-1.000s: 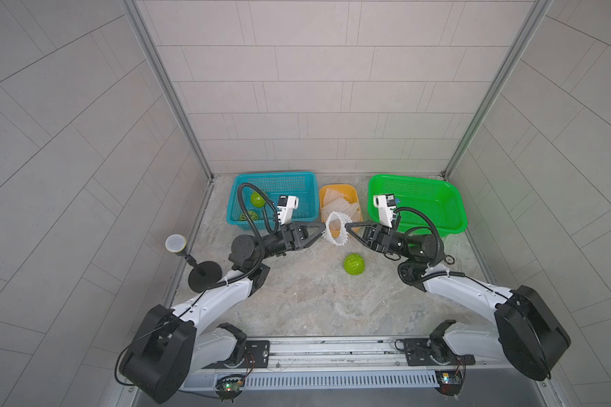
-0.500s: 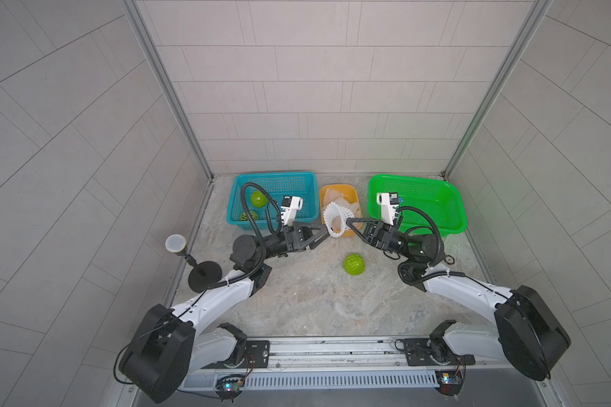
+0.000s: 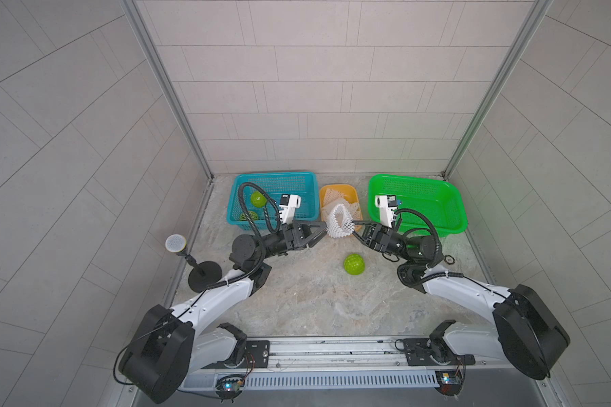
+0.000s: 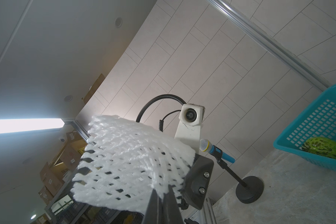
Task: Sleeve custard apples in foam nets
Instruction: Open the foam net.
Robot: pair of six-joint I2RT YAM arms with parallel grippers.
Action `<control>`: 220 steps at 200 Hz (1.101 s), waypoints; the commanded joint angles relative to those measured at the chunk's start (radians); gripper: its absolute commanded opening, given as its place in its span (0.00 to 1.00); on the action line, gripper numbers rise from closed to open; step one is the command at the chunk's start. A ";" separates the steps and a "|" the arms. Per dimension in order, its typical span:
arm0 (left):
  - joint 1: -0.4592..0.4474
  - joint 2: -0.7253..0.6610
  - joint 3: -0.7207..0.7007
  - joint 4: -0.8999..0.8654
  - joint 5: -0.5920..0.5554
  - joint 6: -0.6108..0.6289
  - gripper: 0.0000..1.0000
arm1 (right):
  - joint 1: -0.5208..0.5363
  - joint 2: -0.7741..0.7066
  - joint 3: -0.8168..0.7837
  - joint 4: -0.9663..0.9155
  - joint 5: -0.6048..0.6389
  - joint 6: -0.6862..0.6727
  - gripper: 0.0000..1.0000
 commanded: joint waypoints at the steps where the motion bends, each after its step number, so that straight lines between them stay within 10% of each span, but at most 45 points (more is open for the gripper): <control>1: 0.019 -0.032 0.014 0.055 -0.007 0.008 0.54 | -0.006 -0.021 -0.020 0.038 -0.007 0.002 0.00; 101: 0.019 0.016 -0.032 0.053 0.019 0.037 0.00 | -0.033 -0.044 -0.037 0.037 -0.044 -0.005 0.00; 220: 0.013 0.274 -0.063 0.053 0.000 0.056 0.00 | -0.203 -0.049 -0.214 0.000 -0.152 0.056 0.00</control>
